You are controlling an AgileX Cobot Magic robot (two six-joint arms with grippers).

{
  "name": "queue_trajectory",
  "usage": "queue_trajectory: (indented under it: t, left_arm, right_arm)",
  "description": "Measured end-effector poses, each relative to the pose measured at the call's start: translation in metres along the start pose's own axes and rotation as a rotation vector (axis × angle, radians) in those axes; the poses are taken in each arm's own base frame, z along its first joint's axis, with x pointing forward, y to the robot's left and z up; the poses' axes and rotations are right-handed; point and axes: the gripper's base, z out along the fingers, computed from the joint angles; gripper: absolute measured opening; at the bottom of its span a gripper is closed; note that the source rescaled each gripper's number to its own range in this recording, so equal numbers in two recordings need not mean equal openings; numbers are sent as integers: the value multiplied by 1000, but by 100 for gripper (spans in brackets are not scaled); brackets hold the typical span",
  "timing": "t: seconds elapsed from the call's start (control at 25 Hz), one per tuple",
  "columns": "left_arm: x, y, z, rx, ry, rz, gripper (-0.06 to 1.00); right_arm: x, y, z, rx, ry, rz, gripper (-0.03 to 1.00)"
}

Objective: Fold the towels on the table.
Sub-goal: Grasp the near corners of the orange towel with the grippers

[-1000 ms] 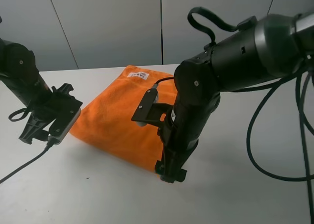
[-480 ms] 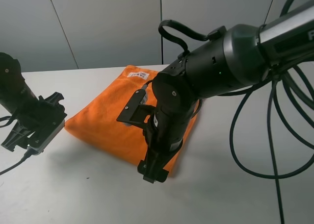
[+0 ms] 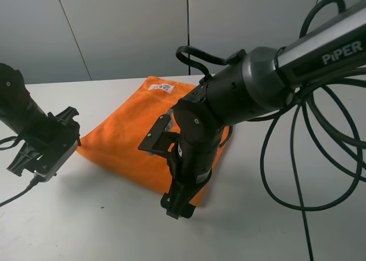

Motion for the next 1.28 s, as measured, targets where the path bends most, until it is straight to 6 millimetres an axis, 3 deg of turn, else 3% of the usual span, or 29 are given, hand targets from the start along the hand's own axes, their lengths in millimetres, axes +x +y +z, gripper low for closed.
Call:
queue_trajectory:
  t: [0.48,0.6,0.96,1.08,1.2,1.28]
  left_arm:
    - [-3,1,22,2,-42,2,98]
    - [-3,2,23,-1,-40,-2,98]
    - [-3,2,25,4,-42,-4,98]
    - [-3,2,25,5,-42,-17,98]
    - [-3,2,25,7,-42,-28,96]
    - [-3,1,25,11,-43,-41,87]
  right_arm:
    - [1,0,5,-4,19,7,100]
    - [4,0,17,-12,57,14,100]
    - [2,0,17,-11,57,22,99]
    - [2,0,17,-8,58,17,85]
    - [2,-1,18,-4,59,11,60]
    - [2,-1,18,-2,58,9,37]
